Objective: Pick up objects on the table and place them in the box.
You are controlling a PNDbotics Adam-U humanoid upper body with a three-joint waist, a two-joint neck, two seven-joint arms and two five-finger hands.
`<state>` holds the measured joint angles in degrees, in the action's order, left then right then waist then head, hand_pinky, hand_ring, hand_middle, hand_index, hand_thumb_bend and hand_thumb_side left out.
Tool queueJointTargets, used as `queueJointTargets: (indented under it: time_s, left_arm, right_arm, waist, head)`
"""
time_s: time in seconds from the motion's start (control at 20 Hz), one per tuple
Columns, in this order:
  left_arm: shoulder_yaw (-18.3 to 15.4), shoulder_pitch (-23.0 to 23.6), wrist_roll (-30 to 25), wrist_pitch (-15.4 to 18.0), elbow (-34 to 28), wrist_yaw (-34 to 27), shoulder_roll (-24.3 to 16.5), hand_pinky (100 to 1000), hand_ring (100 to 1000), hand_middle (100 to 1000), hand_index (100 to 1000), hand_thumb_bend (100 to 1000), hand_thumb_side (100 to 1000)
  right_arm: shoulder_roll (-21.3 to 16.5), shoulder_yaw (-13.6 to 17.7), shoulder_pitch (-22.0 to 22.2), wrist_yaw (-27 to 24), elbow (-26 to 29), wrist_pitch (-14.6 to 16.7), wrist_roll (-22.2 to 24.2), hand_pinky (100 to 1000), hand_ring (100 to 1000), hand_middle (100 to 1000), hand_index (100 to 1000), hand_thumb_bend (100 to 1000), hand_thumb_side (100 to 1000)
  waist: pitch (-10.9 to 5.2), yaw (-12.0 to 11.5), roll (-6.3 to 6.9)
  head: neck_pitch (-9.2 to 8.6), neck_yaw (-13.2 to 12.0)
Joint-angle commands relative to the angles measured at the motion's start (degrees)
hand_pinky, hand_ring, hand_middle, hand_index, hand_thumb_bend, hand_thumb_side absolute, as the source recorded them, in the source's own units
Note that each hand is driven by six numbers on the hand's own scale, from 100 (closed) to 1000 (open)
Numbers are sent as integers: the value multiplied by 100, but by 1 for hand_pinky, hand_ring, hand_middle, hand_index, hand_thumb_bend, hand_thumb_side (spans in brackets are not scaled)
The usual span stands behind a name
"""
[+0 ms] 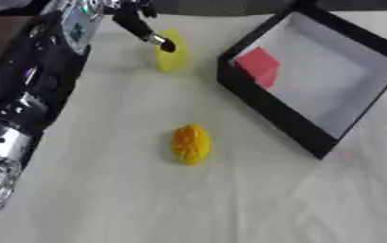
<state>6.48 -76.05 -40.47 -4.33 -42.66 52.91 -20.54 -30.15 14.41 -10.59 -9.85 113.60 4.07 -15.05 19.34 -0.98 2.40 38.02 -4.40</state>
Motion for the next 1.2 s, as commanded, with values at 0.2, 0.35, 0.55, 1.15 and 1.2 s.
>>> queueJointTargets:
  time_s: [0.2,0.35,0.55,1.15,1.2]
  left_arm:
    - [-69,-82,111,-99,1,92,-45,881,889,868,891,808,566]
    - [-98,-60,173,-144,29,168,-36,881,889,868,895,800,567]
    - [-156,-29,237,-205,86,121,-9,881,887,869,898,791,569]
    - [-204,15,454,-251,146,12,45,881,882,865,893,720,601]
    - [-201,16,464,-209,145,-19,48,881,882,865,893,713,605]
  right_arm:
    - [-49,11,-74,50,99,-34,16,966,880,839,890,100,576]
    - [-30,6,-90,64,99,-43,29,966,881,839,891,100,577]
    - [2,0,-110,91,99,-59,42,967,881,840,891,100,579]
    - [94,-36,-166,199,99,-123,88,970,882,841,892,100,583]
    - [100,-38,-169,207,99,-127,90,970,882,841,892,100,584]
  waist:
    - [5,28,60]
    - [29,44,61]
    - [67,62,59]
    - [169,103,70]
    - [175,105,71]
  head:
    - [-95,-18]
    - [-111,-22]
    - [-123,-30]
    - [-166,-62]
    - [-166,-64]
